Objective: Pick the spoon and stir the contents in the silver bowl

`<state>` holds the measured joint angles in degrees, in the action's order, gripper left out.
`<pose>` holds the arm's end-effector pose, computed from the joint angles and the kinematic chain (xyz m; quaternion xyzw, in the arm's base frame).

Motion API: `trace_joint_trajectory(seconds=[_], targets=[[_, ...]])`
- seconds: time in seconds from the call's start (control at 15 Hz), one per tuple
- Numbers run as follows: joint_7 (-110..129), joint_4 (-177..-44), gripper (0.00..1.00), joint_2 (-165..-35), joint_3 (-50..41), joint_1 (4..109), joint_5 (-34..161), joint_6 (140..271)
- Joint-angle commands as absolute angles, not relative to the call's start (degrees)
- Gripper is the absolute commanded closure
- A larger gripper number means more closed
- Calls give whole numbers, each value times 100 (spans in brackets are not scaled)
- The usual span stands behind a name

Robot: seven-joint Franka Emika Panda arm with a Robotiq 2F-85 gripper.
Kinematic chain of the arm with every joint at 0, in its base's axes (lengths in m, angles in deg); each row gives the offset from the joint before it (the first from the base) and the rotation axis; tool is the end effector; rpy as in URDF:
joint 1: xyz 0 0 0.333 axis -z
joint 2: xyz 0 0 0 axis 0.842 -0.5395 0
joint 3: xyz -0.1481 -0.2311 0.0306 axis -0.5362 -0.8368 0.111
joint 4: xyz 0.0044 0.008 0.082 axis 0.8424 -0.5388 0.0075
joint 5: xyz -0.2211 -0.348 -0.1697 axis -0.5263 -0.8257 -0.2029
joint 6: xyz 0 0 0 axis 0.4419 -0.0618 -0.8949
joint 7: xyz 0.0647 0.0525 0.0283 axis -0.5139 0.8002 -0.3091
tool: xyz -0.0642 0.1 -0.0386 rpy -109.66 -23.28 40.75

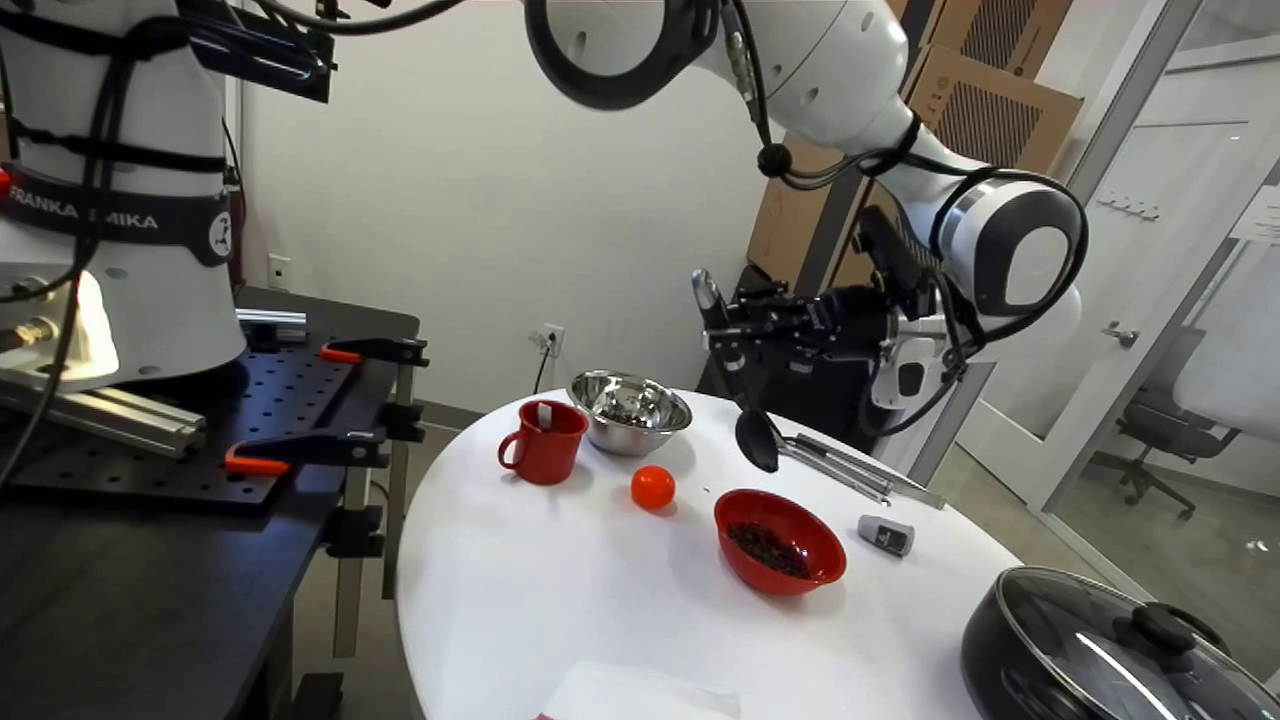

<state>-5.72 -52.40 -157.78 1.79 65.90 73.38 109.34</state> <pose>0.6402 -0.0644 0.1450 -0.8156 -0.0460 0.5531 0.1635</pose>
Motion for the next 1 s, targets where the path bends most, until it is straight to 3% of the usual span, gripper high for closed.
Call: trace_joint_trajectory(seconds=[0.0,0.27,0.93], targets=[[-450,-5242,92,-15714,327,6829,7814,10986],[-782,-5324,92,-15648,261,6695,7526,10968],[-684,-5928,92,-15872,-85,5054,5465,12144]])
